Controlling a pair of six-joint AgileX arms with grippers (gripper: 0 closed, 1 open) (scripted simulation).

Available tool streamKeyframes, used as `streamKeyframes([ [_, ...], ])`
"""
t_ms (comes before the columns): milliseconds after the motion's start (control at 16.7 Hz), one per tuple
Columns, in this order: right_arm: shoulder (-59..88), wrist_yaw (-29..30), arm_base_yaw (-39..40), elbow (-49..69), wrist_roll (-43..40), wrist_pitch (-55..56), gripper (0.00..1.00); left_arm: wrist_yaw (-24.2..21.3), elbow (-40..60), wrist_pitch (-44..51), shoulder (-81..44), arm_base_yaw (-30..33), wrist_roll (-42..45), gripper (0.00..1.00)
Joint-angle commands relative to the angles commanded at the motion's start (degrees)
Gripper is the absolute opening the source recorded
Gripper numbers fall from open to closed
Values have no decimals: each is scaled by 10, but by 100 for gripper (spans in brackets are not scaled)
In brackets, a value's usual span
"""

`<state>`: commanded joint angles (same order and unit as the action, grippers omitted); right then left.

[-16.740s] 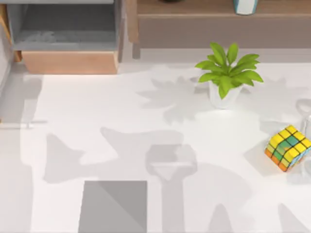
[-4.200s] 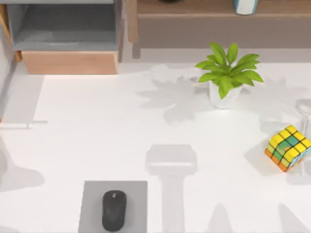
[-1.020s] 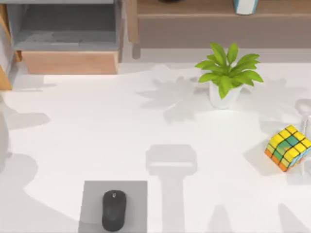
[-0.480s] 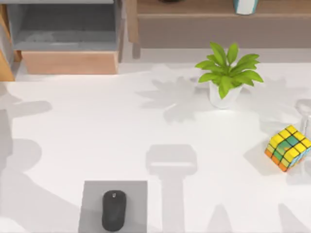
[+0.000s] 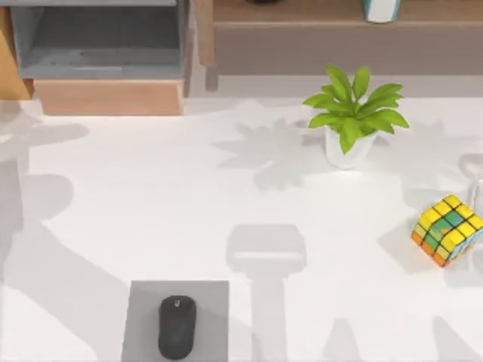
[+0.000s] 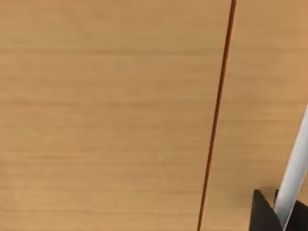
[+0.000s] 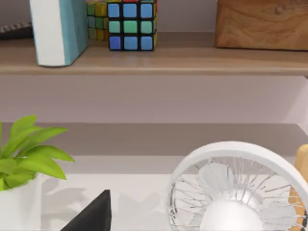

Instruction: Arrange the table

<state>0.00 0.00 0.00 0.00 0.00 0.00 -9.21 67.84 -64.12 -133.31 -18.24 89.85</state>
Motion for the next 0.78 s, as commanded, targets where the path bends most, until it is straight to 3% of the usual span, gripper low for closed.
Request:
streamKeyframes([
  [300, 0, 0, 0, 0, 0, 0, 100, 3, 11, 9, -6, 3, 0, 0],
  [780, 0, 0, 0, 0, 0, 0, 100, 3, 11, 9, -6, 3, 0, 60],
])
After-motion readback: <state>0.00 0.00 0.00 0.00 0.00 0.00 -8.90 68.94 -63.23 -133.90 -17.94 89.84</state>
